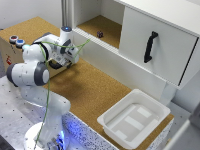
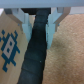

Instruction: Push the drawer

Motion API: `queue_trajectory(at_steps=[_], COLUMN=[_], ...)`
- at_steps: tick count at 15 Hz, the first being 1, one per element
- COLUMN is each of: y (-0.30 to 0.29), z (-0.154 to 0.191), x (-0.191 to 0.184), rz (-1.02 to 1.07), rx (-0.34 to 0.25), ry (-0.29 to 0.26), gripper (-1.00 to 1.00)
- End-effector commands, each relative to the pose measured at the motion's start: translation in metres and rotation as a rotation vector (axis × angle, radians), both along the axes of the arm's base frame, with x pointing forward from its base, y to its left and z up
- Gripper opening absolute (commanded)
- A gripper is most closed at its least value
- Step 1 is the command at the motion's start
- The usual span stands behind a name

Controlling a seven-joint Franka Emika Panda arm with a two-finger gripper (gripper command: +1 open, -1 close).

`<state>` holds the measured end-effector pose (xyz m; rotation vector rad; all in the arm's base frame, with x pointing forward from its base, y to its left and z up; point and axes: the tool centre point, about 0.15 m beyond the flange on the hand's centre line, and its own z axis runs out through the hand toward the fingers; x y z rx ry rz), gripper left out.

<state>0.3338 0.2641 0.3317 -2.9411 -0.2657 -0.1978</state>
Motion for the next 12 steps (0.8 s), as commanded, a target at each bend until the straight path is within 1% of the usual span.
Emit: queue_trajectory(at_steps=[1,6,7,10,11,12], y=[0.07,0.11,0.109,0.089,0.079,0.072], z=[-0.011,-0.002,0.002,0.021,0.032,0.041], x=[0.028,0.022,0.02,0.013,0.01,0.007], rz=[0.068,0.089,0.068,-0.013,-0.048,-0.072], rx=[-0.005,0.022,0.024,0.04,0.043,0.051], ry=[0.046,0.031,0.025,-0.007,-0.026,-0.034], gripper=[-1.0,-1.0,1.0,1.0,1.0,1.0])
